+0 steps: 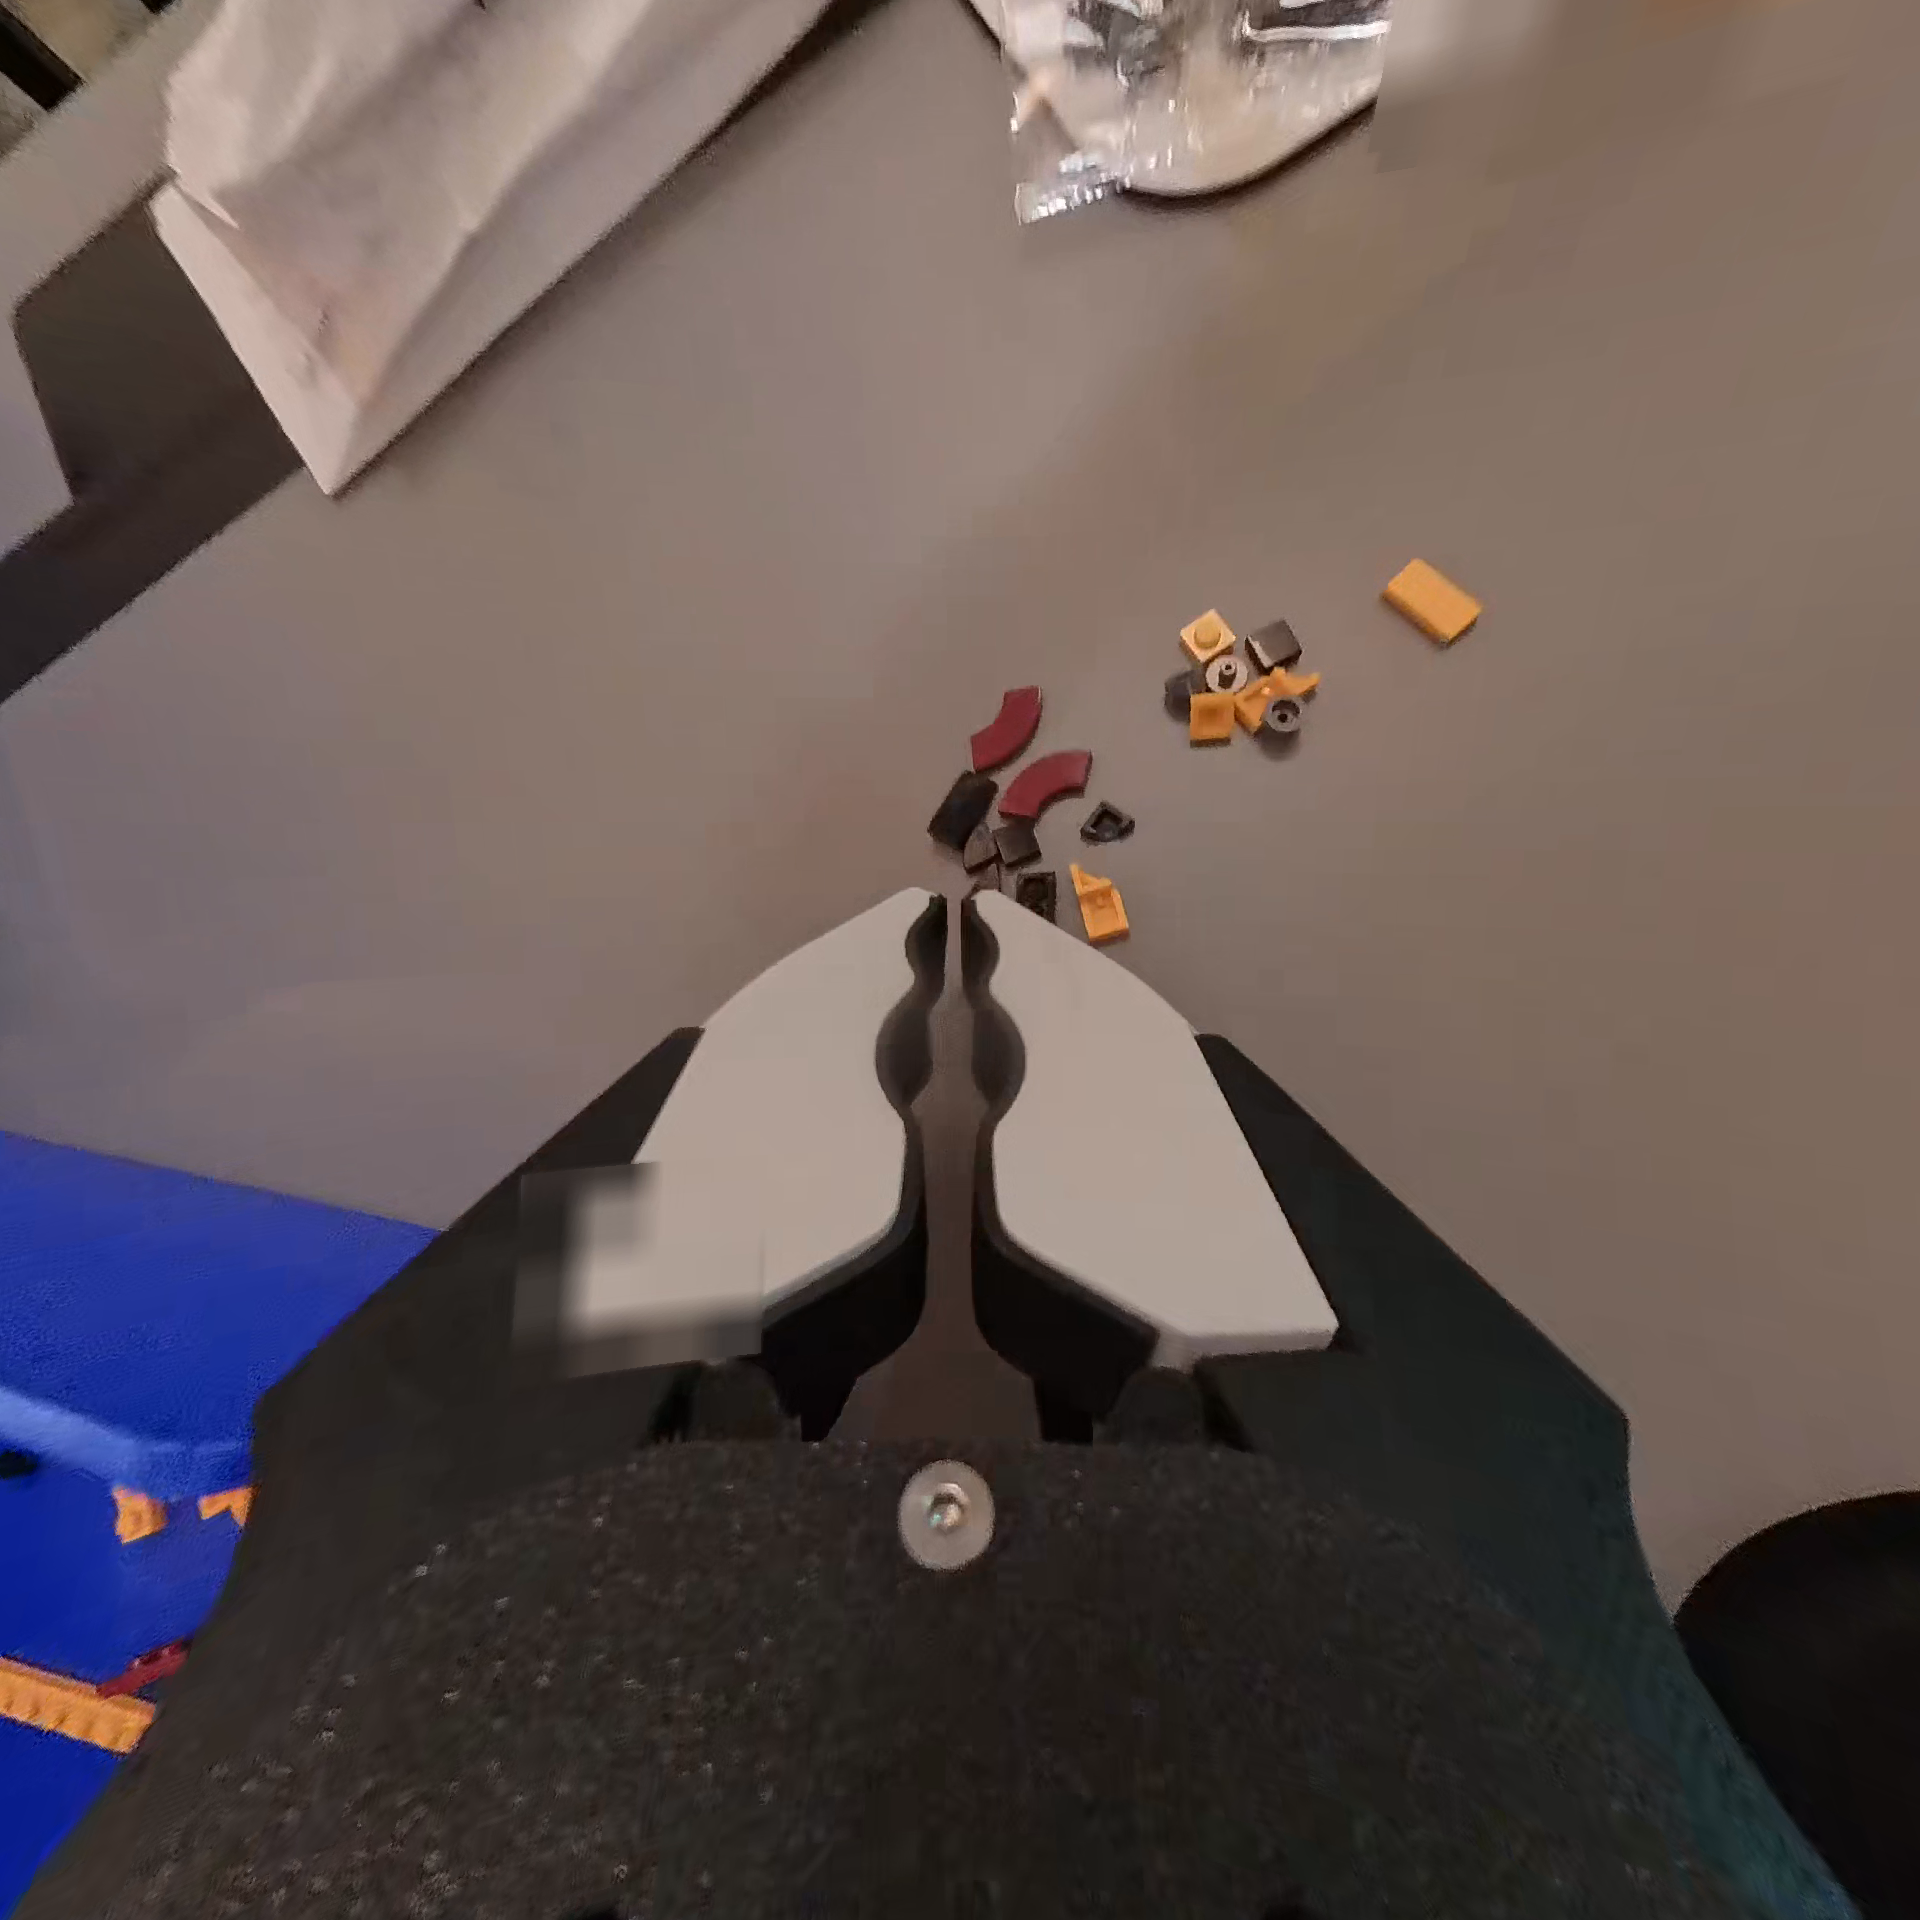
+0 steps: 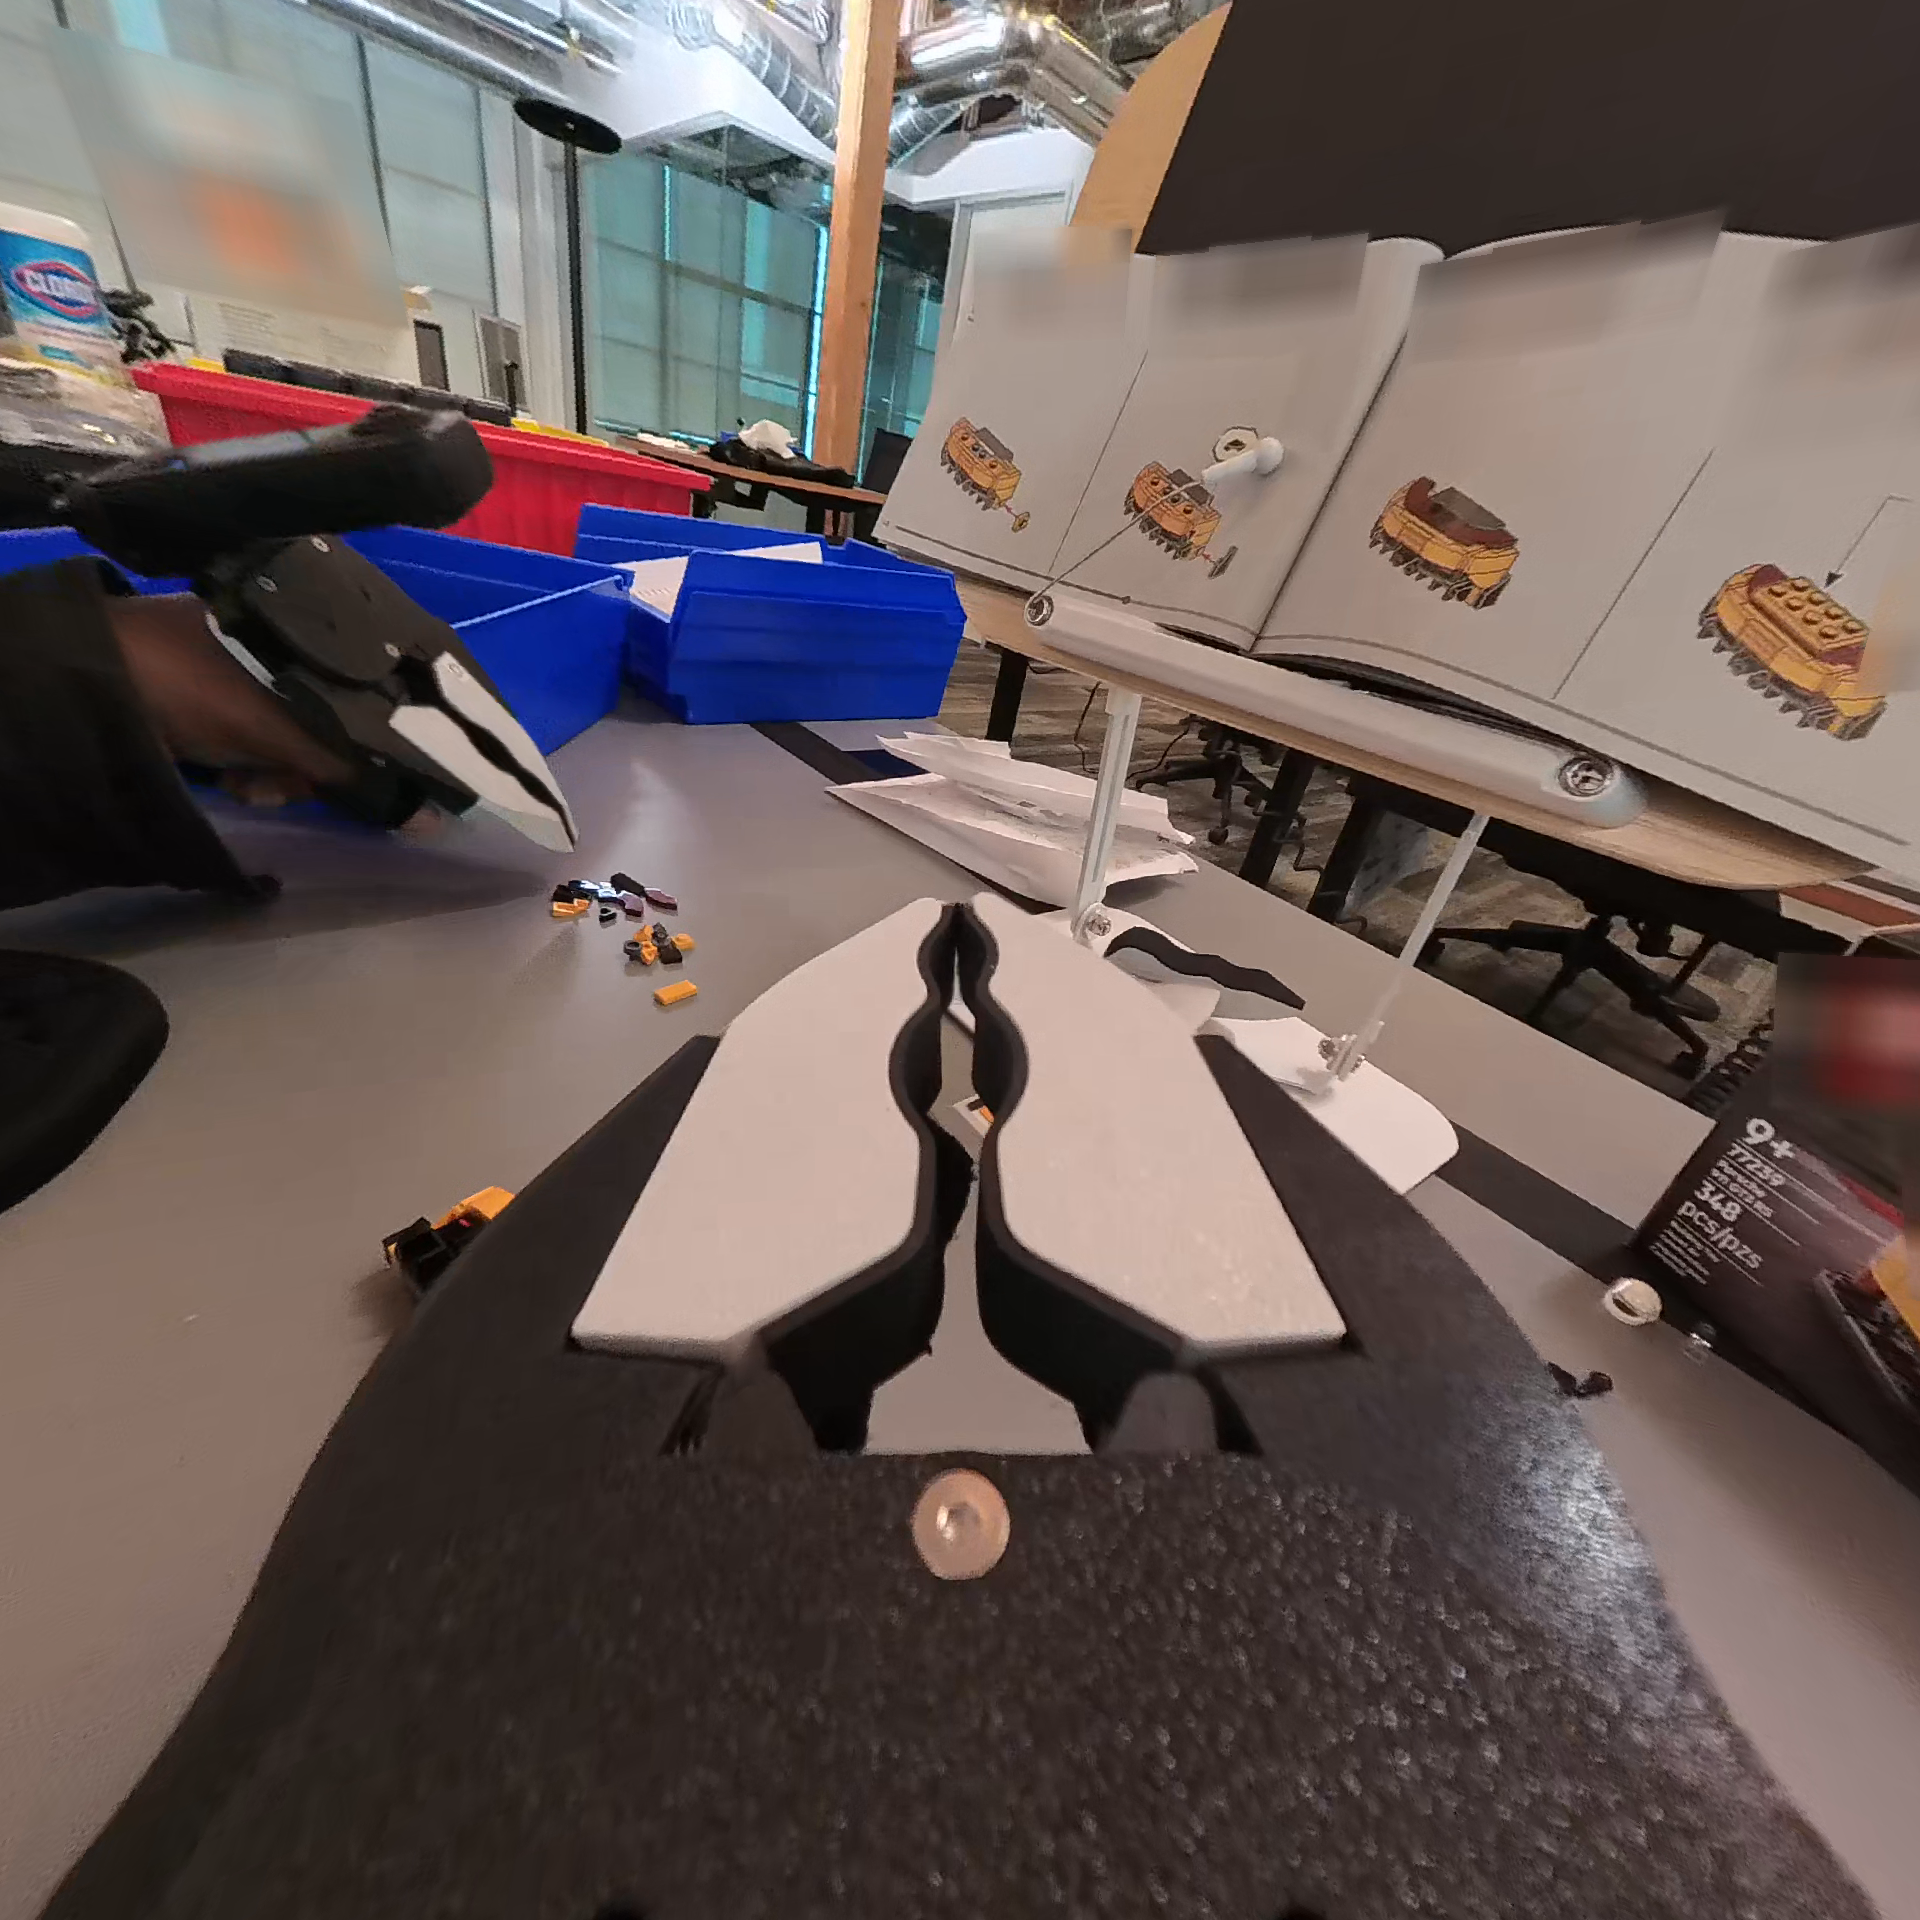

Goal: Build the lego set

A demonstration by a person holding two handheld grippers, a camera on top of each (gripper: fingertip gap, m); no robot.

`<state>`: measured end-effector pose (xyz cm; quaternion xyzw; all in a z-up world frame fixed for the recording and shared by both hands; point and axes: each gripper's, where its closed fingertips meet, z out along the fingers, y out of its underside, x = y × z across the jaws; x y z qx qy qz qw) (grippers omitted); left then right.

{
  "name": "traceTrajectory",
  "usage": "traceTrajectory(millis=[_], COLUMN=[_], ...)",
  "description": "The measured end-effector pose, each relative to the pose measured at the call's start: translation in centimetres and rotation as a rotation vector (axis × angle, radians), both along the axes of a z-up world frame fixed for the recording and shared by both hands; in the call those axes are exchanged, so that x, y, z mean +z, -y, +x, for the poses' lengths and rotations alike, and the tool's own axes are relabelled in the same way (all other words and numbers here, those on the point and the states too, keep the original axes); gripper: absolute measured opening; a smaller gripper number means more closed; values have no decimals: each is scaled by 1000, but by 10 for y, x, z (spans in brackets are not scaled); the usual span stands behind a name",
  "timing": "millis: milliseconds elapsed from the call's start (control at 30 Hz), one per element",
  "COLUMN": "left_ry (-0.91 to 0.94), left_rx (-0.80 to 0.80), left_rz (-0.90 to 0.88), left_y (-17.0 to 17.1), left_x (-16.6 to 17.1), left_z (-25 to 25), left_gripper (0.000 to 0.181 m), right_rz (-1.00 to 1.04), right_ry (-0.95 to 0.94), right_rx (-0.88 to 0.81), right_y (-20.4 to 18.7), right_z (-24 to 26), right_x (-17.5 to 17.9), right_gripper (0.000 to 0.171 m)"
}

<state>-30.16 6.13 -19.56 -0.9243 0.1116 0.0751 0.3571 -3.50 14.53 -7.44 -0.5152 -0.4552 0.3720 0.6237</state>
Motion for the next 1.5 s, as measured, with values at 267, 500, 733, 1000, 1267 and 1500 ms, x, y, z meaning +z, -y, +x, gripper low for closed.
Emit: traceTrajectory(millis=[267,500,733,1000,1267,1500], left_ry=[27,-20,39,52,95,132], left_rx=[-13,20,12,-11,-45,-43], left_rz=[-36,-11,-13,-14,-30,-34], left_y=[1,-5,-4,-4,-3,-3], left_x=[-8,-14,-13,-13,-16,-18], left_z=[4,-4,0,5,13,17], left_gripper=[5,5,9,14,23,8], right_rz=[-10,-22,-18,-17,-16,-17], right_ry=[21,35,48,64,74,92], right_rx=[43,69,82,99,109,127], right_y=[6,8,10,13,15,18], right_z=[-4,-6,-7,-9,-9,-11], right_x=[-5,-9,-11,-14,-15,-19], right_gripper=[0,0,0,0,0,0])
